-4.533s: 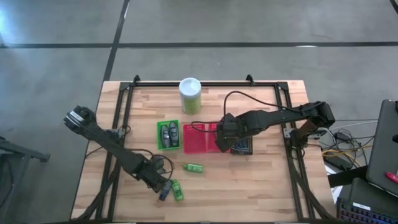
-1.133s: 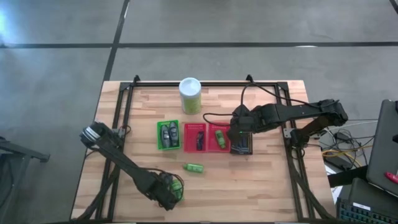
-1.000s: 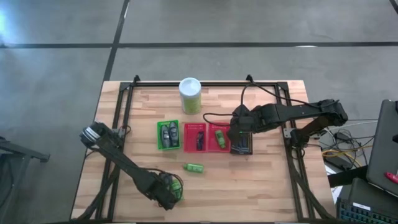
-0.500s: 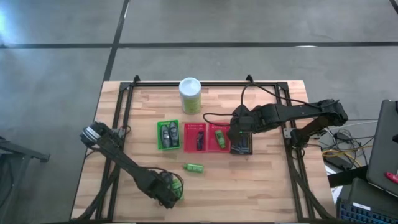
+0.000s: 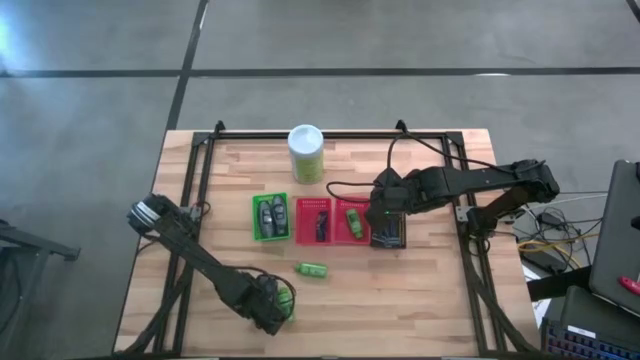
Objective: Pick & Place Travel size toiletries
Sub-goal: Put the shave cream into the left red bin
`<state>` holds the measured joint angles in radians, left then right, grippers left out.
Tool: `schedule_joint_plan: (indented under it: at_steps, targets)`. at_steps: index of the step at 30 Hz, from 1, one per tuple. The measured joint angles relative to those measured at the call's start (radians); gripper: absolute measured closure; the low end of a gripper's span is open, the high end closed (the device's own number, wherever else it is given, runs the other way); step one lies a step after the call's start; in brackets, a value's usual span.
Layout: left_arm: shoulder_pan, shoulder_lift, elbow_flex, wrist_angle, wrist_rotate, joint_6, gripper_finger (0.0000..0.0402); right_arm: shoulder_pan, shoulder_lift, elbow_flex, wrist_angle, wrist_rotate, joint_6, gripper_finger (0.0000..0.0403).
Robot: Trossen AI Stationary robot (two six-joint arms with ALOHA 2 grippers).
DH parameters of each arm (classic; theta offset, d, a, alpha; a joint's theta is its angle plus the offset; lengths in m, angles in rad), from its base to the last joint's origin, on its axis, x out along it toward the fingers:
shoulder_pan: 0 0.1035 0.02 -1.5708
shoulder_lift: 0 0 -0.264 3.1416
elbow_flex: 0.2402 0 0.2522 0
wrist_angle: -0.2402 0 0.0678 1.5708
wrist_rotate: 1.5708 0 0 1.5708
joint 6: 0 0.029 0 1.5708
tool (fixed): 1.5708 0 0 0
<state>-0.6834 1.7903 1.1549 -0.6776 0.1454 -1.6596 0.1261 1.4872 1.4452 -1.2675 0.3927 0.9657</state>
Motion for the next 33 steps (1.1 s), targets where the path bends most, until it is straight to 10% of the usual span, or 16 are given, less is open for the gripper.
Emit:
schedule_joint_plan:
  at_steps: [15, 33]
  targets:
    - [0.201, -0.328, 0.000, -0.065, -0.333, 0.235, 0.0263, 0.005, 0.000, -0.002, -0.049, 0.000, 0.034, 0.0135]
    - [0.698, -0.253, 0.000, 0.165, -0.199, 0.613, 0.0262, 0.115, -0.077, -0.002, -0.181, 0.084, 0.286, 0.0084]
